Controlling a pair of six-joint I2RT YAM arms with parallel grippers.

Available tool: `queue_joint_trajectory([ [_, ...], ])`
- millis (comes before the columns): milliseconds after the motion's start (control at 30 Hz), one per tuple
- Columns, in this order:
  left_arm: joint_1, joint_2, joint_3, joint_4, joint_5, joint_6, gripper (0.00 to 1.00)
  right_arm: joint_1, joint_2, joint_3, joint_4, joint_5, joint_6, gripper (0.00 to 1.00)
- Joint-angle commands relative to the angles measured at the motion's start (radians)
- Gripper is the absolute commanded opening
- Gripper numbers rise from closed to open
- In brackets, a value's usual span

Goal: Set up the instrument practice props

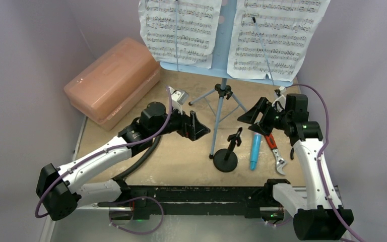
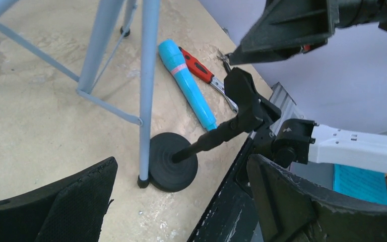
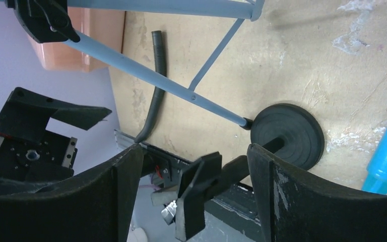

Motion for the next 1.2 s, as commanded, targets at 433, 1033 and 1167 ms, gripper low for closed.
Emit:
queue_joint_trajectory([
  [433,-0.341,0.132,0.212,-0.084,-0.364,0.12,0.99,0.002,-0.001,0.012,0.062,0.116,-0.01,0.9],
  [1033,-0.527,0.414,0.455,-0.195,-0.74,0.274,0.96,0.002,-0.005,-0.032,0.053,0.156,-0.031,0.94],
  [1167,-0.533,0.447,0.469,-0.199,-0.728,0.286,0.82,0.002,-0.008,-0.04,0.055,0.158,-0.039,0.94],
])
